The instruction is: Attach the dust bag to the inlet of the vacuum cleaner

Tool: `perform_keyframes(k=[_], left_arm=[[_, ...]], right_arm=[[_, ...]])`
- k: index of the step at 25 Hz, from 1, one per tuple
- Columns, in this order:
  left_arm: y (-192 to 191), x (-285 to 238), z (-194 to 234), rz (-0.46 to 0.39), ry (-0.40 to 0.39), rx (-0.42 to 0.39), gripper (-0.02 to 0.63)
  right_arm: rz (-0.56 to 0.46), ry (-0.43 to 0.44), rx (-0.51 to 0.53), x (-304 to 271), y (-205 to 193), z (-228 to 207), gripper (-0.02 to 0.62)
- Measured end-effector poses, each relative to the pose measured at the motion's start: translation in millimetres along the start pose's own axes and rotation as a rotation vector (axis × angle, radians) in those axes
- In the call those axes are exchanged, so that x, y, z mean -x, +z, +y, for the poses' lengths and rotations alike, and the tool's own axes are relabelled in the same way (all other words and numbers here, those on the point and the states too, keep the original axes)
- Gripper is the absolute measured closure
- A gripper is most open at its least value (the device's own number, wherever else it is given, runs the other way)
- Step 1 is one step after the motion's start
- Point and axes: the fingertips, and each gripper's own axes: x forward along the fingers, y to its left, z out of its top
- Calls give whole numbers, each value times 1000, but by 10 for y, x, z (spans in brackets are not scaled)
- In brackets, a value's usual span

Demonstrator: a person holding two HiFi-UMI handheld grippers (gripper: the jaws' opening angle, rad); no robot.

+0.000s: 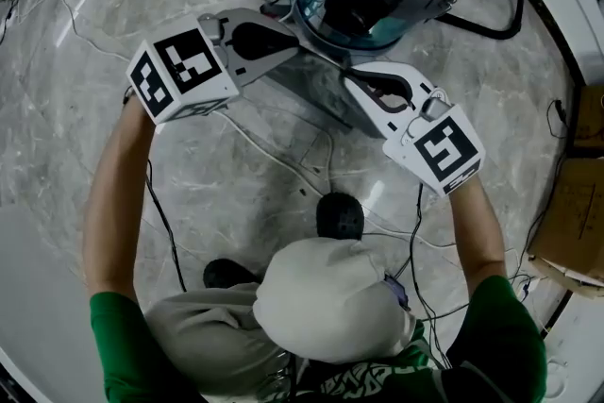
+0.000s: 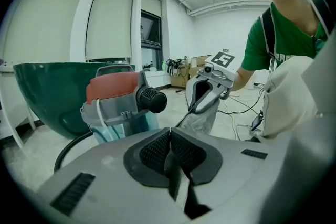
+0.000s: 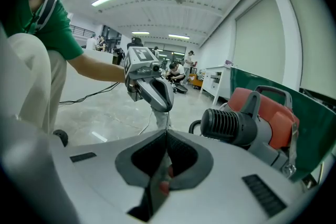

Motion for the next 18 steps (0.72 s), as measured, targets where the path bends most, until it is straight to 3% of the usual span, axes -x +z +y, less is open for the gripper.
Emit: perform_keyframes(k=[12, 15, 18], left_arm=[[-90, 58, -48, -19, -50, 50, 610], [-51, 68, -14, -30, -64, 60, 552], [-35, 22, -36, -25, -82, 39, 552]], right_arm=[[-19, 64, 36, -40, 61, 65, 580], [-22, 80, 33, -25, 98, 78, 580], [-23, 79, 31, -36, 110, 46, 580]])
